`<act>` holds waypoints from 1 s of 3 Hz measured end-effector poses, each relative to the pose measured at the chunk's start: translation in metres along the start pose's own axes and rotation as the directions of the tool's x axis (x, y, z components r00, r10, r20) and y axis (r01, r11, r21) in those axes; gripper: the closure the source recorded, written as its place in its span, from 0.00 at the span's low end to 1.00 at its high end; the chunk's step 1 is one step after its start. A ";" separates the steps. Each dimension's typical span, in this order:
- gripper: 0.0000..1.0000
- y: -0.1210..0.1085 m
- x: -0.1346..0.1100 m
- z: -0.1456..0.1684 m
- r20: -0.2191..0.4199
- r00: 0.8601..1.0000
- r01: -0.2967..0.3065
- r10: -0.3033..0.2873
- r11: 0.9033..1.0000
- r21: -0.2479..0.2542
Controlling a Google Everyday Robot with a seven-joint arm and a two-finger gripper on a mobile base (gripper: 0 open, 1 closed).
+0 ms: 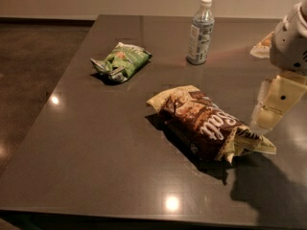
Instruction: Pick brown chip bag
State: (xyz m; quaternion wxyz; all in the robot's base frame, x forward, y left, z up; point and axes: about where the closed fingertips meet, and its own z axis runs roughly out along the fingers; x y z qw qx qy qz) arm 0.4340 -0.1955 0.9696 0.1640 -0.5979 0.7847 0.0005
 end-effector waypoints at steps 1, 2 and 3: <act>0.00 0.015 -0.025 0.030 0.008 0.999 -0.054 0.054 0.998 -0.034; 0.00 0.023 -0.041 0.052 0.007 0.997 -0.075 0.075 0.997 -0.022; 0.00 0.028 -0.050 0.073 -0.014 0.996 -0.083 0.083 0.997 -0.007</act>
Offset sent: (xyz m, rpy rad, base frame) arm 0.0044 0.0789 -0.0679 0.0338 0.0383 -0.0915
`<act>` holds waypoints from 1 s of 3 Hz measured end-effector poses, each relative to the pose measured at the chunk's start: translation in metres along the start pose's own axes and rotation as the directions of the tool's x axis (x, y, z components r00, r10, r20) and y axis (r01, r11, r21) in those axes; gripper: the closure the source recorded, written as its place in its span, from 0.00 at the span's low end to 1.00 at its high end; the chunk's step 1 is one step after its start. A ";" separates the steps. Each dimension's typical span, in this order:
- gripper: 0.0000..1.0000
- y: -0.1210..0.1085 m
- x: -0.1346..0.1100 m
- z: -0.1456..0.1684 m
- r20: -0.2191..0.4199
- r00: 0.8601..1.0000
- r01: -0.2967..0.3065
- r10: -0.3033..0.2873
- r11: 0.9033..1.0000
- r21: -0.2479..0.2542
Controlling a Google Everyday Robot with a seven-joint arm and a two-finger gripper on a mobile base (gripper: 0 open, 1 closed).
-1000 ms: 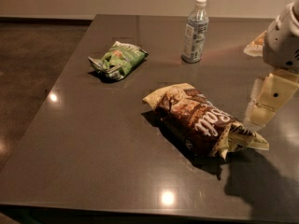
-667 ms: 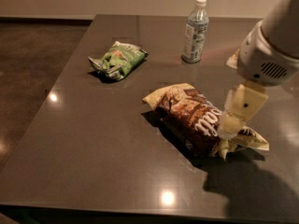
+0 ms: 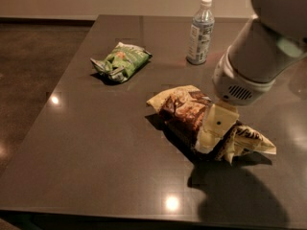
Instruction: Pick brown chip bag
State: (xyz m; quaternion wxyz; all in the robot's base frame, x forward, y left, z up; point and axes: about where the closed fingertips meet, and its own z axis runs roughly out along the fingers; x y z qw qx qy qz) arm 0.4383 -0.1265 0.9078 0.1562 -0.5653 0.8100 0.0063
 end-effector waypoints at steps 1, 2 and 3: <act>0.00 0.000 -0.001 0.021 -0.042 0.999 -0.004 0.005 1.000 0.020; 0.00 -0.001 0.000 0.030 -0.067 0.998 -0.007 0.009 1.000 0.025; 0.25 -0.002 0.001 0.030 -0.079 0.997 -0.013 0.015 1.000 0.025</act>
Offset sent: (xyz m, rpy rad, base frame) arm 0.0133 0.0037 -0.0431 -0.0937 0.0177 -0.0369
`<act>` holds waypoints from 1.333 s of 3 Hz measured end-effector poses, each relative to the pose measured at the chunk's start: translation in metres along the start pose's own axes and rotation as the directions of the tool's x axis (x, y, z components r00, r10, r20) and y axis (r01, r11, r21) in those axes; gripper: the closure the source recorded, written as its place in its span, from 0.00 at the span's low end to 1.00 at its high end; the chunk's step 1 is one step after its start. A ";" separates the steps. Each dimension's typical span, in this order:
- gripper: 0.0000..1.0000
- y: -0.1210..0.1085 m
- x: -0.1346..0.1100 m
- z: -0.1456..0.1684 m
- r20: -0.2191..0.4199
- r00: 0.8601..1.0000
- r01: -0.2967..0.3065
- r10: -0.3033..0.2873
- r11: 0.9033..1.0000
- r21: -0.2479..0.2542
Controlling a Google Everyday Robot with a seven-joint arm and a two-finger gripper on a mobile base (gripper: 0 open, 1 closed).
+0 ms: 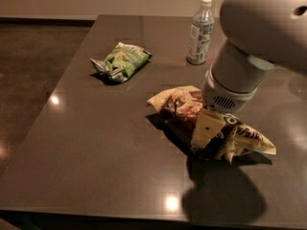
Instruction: Pick brown chip bag
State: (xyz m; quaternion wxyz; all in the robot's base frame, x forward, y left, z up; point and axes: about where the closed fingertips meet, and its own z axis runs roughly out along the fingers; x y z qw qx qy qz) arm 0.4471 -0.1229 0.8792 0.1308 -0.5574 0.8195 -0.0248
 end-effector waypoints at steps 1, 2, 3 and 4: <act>0.49 0.000 0.000 -0.002 -0.004 1.000 0.000 0.000 1.000 -0.003; 0.72 0.000 0.000 -0.008 0.008 1.000 0.001 -0.001 1.000 -0.018; 0.95 -0.004 -0.003 -0.028 0.043 0.999 0.004 -0.003 1.000 -0.028; 1.00 -0.012 -0.004 -0.054 0.081 0.997 0.014 -0.011 0.999 -0.035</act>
Offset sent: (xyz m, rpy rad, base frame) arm -0.0026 -0.0019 0.0118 0.0375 0.0378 0.0128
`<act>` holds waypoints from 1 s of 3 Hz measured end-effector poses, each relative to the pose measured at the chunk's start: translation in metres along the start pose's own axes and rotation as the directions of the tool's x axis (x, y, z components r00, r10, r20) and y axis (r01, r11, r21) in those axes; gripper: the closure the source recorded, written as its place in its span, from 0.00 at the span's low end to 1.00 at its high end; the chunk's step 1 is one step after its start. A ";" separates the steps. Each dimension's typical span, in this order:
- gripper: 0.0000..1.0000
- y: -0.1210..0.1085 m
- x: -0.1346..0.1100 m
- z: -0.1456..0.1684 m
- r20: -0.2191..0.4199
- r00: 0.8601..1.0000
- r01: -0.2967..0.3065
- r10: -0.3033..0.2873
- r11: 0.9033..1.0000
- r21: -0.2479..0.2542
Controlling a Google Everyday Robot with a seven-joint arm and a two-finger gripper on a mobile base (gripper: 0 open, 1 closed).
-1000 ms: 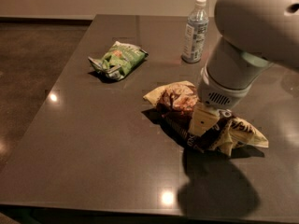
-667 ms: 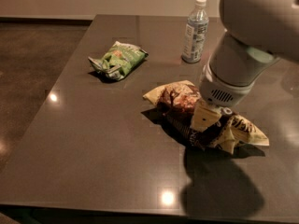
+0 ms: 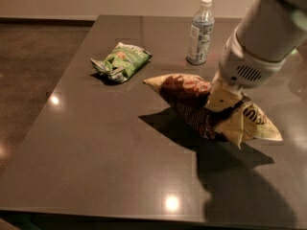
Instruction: Pick brown chip bag
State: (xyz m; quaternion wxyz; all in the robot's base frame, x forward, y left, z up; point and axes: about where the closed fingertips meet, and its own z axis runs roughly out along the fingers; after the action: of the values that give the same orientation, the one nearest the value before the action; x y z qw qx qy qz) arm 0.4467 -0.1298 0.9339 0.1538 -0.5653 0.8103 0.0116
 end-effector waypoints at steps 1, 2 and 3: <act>1.00 -0.006 -0.006 -0.033 0.043 0.999 0.028 -0.028 1.000 0.008; 1.00 -0.005 -0.015 -0.062 0.080 0.994 0.068 -0.070 0.997 0.022; 1.00 0.001 -0.020 -0.076 0.109 0.989 0.102 -0.104 0.994 0.032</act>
Offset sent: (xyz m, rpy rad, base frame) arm -0.0137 0.0005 0.0969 0.0778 -0.0834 0.1289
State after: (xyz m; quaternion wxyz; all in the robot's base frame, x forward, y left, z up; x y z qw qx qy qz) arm 0.4341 -0.1257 1.0117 0.2061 -0.6029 0.7704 0.0244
